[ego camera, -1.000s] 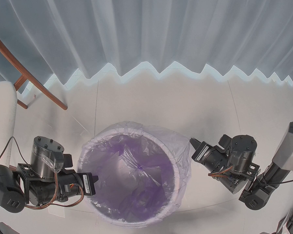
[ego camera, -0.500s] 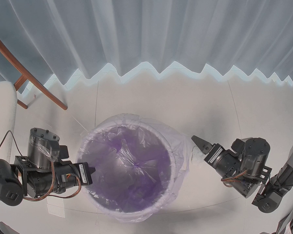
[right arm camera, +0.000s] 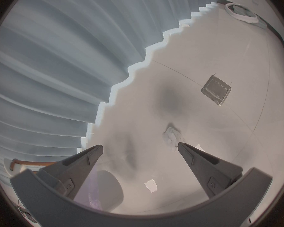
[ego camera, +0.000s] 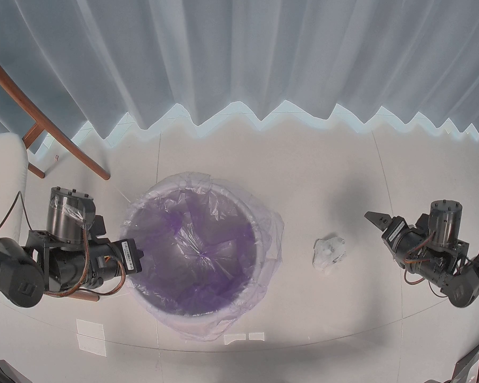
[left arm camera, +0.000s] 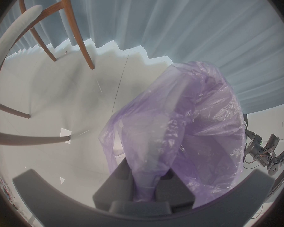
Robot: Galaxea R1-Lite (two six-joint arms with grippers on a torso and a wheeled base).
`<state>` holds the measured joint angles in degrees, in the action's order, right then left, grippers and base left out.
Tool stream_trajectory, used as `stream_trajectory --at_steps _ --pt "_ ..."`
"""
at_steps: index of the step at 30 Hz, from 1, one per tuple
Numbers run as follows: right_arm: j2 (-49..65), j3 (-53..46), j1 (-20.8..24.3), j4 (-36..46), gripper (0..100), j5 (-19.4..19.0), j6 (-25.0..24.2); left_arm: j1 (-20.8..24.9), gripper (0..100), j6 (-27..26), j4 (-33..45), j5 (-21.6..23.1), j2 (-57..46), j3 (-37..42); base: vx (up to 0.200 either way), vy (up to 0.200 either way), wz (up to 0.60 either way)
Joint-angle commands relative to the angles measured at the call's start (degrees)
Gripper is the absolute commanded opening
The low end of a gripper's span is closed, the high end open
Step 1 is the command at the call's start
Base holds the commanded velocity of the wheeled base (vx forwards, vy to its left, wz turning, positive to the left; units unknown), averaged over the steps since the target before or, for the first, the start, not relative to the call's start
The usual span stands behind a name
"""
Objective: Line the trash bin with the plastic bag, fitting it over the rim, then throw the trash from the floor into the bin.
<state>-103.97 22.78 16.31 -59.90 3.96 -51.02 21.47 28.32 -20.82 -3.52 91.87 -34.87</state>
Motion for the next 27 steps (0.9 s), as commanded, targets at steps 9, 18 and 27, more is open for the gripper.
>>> stream_trajectory --at_steps 9,18,27 --pt "-5.2 27.8 -8.6 34.9 100 -12.0 8.9 -2.1 0 -1.5 -0.4 1.7 19.3 -17.0 0.000 0.000 0.00" --pt "-10.5 29.7 -8.0 29.6 100 -11.5 11.6 1.4 0 -0.8 -10.4 -1.4 33.2 -20.2 0.000 0.000 0.00" --pt "-11.2 29.6 -7.8 27.5 100 -11.3 11.6 1.7 0 -1.0 -18.6 -2.9 38.7 -21.2 0.000 0.000 0.00"
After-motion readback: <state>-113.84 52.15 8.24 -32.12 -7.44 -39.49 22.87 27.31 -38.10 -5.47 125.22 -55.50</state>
